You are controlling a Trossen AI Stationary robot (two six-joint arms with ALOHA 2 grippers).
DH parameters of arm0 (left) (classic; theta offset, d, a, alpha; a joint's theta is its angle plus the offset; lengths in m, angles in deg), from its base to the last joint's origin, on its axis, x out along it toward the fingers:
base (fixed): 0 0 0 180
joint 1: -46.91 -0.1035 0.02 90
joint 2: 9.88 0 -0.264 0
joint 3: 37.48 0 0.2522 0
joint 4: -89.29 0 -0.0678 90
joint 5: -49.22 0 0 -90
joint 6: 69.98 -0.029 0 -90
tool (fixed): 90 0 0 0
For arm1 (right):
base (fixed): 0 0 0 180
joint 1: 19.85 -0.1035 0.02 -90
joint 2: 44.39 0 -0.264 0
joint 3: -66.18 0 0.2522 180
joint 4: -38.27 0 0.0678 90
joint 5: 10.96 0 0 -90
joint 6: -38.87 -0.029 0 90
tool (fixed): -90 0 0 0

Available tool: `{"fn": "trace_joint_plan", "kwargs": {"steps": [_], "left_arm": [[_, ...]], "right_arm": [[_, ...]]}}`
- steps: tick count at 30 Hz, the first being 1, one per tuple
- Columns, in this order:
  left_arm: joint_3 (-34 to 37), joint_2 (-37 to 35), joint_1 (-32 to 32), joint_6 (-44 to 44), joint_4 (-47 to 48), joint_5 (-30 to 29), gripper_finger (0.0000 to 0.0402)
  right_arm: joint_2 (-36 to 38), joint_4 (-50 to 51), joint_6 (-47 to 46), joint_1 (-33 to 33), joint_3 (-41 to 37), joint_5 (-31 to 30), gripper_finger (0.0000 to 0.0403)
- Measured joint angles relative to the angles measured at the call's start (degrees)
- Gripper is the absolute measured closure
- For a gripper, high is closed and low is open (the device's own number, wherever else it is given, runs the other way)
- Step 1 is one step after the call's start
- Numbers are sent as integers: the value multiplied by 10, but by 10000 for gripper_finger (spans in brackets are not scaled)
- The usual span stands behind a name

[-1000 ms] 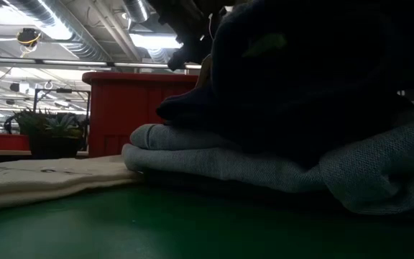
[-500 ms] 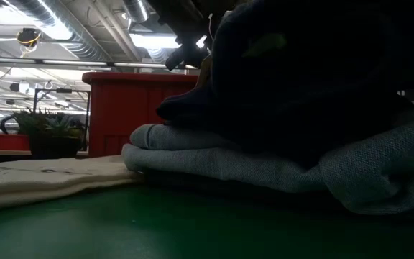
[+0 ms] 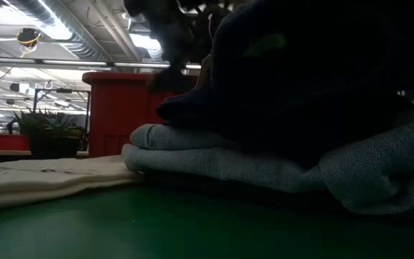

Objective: Fold Laundry from Bin
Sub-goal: Put the stacked clothes into the bin

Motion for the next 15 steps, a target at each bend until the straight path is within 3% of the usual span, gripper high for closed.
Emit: {"fn": "trace_joint_plan", "kwargs": {"steps": [4, 7, 15], "left_arm": [[0, 40, 0, 0, -4, 60, 176], [0, 68, -2, 3, -3, 92, 177], [0, 104, -17, -27, -9, 90, 177]], "right_arm": [[6, -6, -27, -23, -6, -14, 81], [14, -18, -100, -41, -36, -14, 81], [40, -92, -277, -89, -131, -16, 81]]}}
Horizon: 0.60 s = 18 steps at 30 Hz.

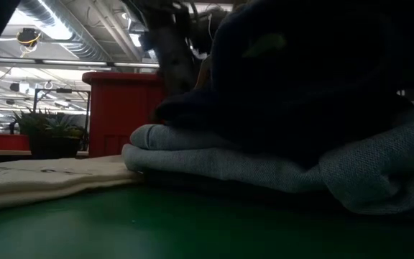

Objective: Fold Laundry from Bin
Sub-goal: Put the stacked clothes into the bin

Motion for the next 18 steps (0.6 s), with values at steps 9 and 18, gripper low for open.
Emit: {"fn": "trace_joint_plan", "kwargs": {"steps": [9, 18], "left_arm": [[-1, 60, -19, -1, -22, 39, 178], [-2, 75, -16, -1, -47, 83, 178]], "right_arm": [[20, -160, -134, -15, -113, -20, 81], [20, -202, -322, -16, -220, -47, 81]]}}
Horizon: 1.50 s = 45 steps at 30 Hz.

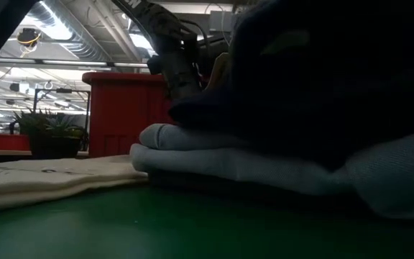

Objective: Fold Laundry from Bin
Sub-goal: Put the stacked clothes into the bin

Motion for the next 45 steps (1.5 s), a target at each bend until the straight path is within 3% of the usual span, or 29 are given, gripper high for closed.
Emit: {"fn": "trace_joint_plan", "kwargs": {"steps": [4, 10, 16, 21, 35, 45], "left_arm": [[0, 1, 0, 0, 0, 3, 178], [1, 1, -3, 0, -1, 11, 178], [1, 1, -3, 0, -1, 16, 178], [2, 1, -3, 0, -6, 23, 178], [2, 2, -5, 17, -13, 49, 178], [4, 4, -4, 61, -29, 95, 178]], "right_arm": [[7, -50, -6, 0, -30, -4, 81], [37, -131, -6, 0, -84, -66, 81], [81, -181, -50, 0, -170, -90, 81], [102, -360, -49, 0, -260, -173, 81], [27, -474, -33, 52, -289, -222, 82], [-71, -640, 42, 102, -291, -260, 82]]}}
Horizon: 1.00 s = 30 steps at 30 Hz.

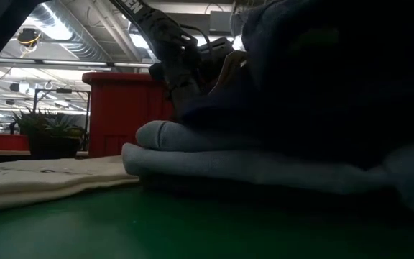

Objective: Fold Laundry from Bin
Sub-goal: Put the stacked clothes into the bin

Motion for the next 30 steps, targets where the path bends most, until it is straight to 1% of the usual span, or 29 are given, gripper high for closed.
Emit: {"fn": "trace_joint_plan", "kwargs": {"steps": [8, 12, 17, 27, 30], "left_arm": [[1, 0, 12, 27, -13, 10, 178], [0, 0, 17, 29, -15, 8, 178], [0, 0, 16, 31, -17, 8, 178], [0, 0, 17, 32, -19, 5, 178], [-1, -1, 19, 32, -19, -12, 178]], "right_arm": [[-47, -90, 82, 46, 0, 10, 83], [-65, -128, 127, 66, 0, 36, 104], [-86, -174, 168, 77, 0, 54, 160], [-93, -186, 198, 77, 1, 69, 289], [-93, -187, 199, 76, 1, 69, 321]]}}
